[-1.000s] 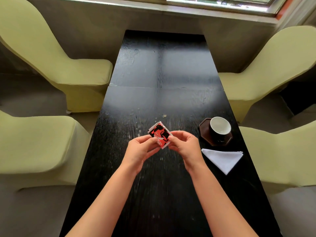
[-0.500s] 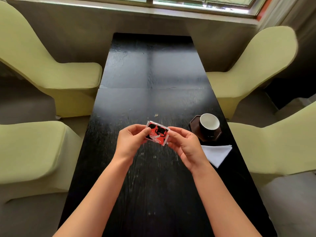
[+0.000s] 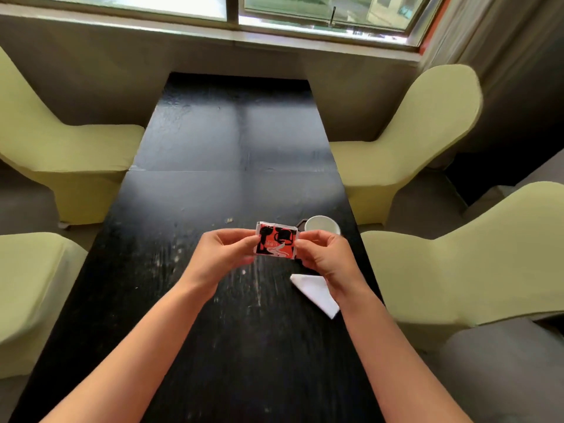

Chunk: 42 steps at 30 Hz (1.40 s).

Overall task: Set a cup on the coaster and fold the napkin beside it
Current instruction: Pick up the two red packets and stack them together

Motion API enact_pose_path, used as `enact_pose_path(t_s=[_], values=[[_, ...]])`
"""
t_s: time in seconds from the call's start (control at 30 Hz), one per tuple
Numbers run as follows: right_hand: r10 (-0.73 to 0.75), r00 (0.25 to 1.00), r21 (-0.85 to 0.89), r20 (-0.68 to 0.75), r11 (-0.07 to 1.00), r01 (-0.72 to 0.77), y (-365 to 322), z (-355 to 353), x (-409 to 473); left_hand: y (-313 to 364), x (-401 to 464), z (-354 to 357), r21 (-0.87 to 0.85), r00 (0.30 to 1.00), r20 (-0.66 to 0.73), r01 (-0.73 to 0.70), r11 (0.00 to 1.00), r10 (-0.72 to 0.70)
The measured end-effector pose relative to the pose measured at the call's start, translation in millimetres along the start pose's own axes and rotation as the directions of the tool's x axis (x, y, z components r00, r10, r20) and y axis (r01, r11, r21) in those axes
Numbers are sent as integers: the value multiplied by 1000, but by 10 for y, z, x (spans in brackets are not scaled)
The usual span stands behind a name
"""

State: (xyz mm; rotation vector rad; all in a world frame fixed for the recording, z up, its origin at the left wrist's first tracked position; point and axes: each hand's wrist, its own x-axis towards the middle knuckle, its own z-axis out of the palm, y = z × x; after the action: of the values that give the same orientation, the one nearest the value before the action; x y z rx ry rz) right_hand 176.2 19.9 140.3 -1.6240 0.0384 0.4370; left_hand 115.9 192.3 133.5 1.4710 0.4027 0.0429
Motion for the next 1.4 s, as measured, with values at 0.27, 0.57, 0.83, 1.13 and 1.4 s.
enact_pose_path(t_s=[0.27, 0.57, 0.83, 1.13, 1.4], values=[[-78, 986, -167, 150, 981, 103, -616, -1206, 1102, 400, 992, 1235, 155, 993, -98, -50, 987, 66], [22, 975, -368, 219, 928, 62, -428, -1584, 2494, 180, 2296, 1557, 383, 993, -111, 75, 921, -35], [162, 969, -462, 189, 885, -58, 404, -1556, 3346, -672, 3076, 1565, 439, 979, -92, 202, 875, -180], [197, 972, -613, 129, 786, -78, 1076, -1369, 3669, -1393, 3407, 1390, 501, 963, -72, 259, 826, -259], [239, 966, -689, 98, 717, -107, 1226, -1359, 3680, -1650, 3428, 1426, 621, 976, -104, 215, 754, -193]])
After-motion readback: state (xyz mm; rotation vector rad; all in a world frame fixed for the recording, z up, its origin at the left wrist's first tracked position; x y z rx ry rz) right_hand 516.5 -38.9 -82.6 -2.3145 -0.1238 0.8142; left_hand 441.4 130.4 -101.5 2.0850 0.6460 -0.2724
